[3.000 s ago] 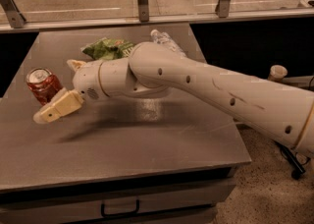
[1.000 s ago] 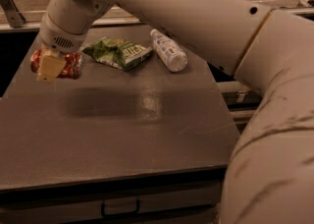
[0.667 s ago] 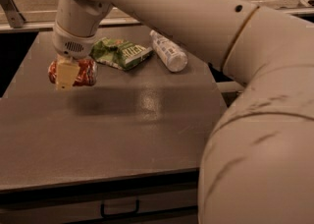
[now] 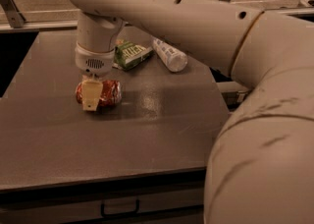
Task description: Knock coke can over
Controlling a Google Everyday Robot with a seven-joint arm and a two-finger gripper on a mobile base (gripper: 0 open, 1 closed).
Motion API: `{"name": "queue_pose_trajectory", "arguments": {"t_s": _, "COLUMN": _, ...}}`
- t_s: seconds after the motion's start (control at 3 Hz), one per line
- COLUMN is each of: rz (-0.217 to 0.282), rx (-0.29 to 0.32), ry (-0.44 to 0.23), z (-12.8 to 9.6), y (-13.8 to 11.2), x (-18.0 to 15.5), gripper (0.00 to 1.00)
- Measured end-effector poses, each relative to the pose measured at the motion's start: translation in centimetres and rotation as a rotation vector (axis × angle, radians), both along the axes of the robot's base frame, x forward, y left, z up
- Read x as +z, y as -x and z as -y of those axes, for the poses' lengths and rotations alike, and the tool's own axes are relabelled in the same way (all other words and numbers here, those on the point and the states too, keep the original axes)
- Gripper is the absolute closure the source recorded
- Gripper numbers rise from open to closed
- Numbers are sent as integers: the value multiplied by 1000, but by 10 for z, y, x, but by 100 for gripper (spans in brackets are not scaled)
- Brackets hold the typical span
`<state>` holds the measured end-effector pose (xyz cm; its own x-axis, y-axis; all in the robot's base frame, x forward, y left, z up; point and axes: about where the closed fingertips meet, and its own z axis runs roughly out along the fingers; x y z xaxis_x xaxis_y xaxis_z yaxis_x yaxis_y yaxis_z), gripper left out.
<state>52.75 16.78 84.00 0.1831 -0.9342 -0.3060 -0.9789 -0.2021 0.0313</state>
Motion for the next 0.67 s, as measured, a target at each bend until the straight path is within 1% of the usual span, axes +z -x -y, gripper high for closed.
{"name": "queue_pose_trajectory", "arguments": {"t_s": 0.33, "rz": -2, "rx": -19, "ry": 30, "z": 13, "y": 6, "x": -2, "gripper": 7}}
{"name": "queue_pose_trajectory", "arguments": {"t_s": 0.67, "rz": 2, "rx": -27, "ry": 35, "z": 17, "y": 8, "x": -1, "gripper": 0}}
